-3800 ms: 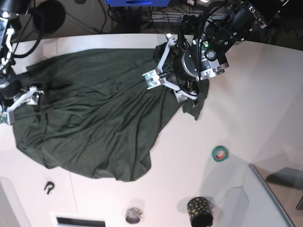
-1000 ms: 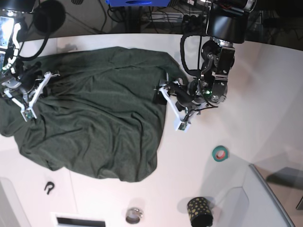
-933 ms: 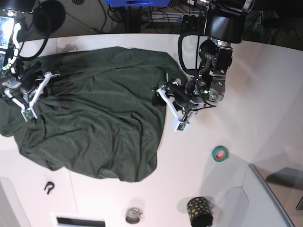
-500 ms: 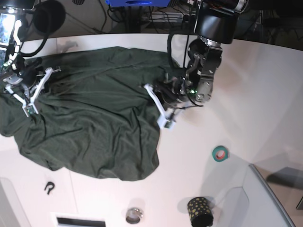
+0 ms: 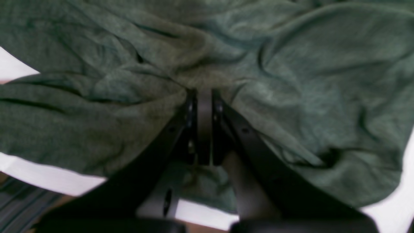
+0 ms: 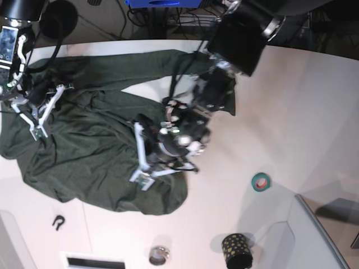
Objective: Layout the t-shirt on the table in an organized manner, then fold the t-shirt properly
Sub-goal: 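Drag the held shirt edge with the left gripper toward the right gripper, then regrasp the bunched shirt fabric with the left gripper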
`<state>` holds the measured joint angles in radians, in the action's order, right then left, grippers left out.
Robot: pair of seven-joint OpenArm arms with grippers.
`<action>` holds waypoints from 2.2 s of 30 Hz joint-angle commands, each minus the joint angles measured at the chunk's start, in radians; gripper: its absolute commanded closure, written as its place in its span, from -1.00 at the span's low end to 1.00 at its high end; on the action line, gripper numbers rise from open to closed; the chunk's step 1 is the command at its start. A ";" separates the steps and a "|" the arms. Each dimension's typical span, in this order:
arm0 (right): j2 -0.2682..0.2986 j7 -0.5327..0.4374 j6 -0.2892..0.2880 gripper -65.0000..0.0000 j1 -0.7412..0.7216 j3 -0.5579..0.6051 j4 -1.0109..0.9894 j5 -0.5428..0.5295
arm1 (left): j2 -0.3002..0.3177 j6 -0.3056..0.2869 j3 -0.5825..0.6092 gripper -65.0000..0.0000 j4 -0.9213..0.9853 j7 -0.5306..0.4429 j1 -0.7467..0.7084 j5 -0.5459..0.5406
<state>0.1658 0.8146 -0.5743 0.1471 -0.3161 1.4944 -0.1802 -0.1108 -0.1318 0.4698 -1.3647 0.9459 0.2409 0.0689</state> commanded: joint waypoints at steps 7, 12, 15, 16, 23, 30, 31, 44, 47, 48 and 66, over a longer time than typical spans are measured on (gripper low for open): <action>0.024 -0.011 0.000 1.00 -0.014 -0.010 -0.028 -0.006 | -0.046 0.008 -0.004 1.00 0.242 -0.120 0.064 0.068; 0.034 -0.011 0.000 1.00 -0.022 -0.005 -0.030 -0.006 | -0.046 0.008 0.033 1.00 0.287 -0.121 0.074 0.073; 0.036 -0.011 0.000 1.00 -0.028 -0.005 -0.030 -0.006 | -0.046 0.008 0.175 0.77 0.287 -0.120 0.073 0.075; 0.036 -0.011 0.000 1.00 -0.030 -0.004 -0.030 -0.006 | -0.046 0.008 0.221 0.61 0.285 -0.120 0.067 0.072; 0.036 -0.010 0.000 1.00 -0.042 -0.004 -0.031 -0.006 | -0.023 0.008 0.426 -0.18 0.112 -0.120 0.007 0.076; 0.038 -0.010 0.000 1.00 -0.037 -0.008 -0.031 -0.006 | 0.053 0.008 0.294 -0.21 -0.131 -0.061 -0.104 0.076; 0.038 -0.010 0.000 1.00 -0.037 -0.008 -0.031 -0.006 | 0.062 0.008 0.244 -0.19 -0.158 -0.061 -0.127 0.076; 0.031 -0.010 0.000 1.00 -0.040 -0.004 -0.031 -0.006 | 0.069 0.007 0.011 0.18 -0.045 -0.129 -0.170 -0.028; 0.034 -0.010 0.000 1.00 -0.036 -0.004 -0.031 -0.006 | 0.076 0.007 0.010 0.17 0.000 -0.130 -0.142 -0.152; 0.034 -0.010 0.000 1.00 -0.036 -0.004 -0.031 -0.006 | 0.078 0.007 0.010 0.17 0.009 -0.130 -0.137 -0.177; 0.036 -0.008 0.000 1.00 -0.036 -0.004 -0.031 -0.006 | 0.090 0.014 0.010 0.17 0.063 -0.130 -0.104 -0.211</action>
<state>0.1852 0.8165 -0.5735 0.1226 -0.3168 1.4498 -0.1791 -0.0132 -0.1192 0.4793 -1.2888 0.8299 0.1169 -0.1360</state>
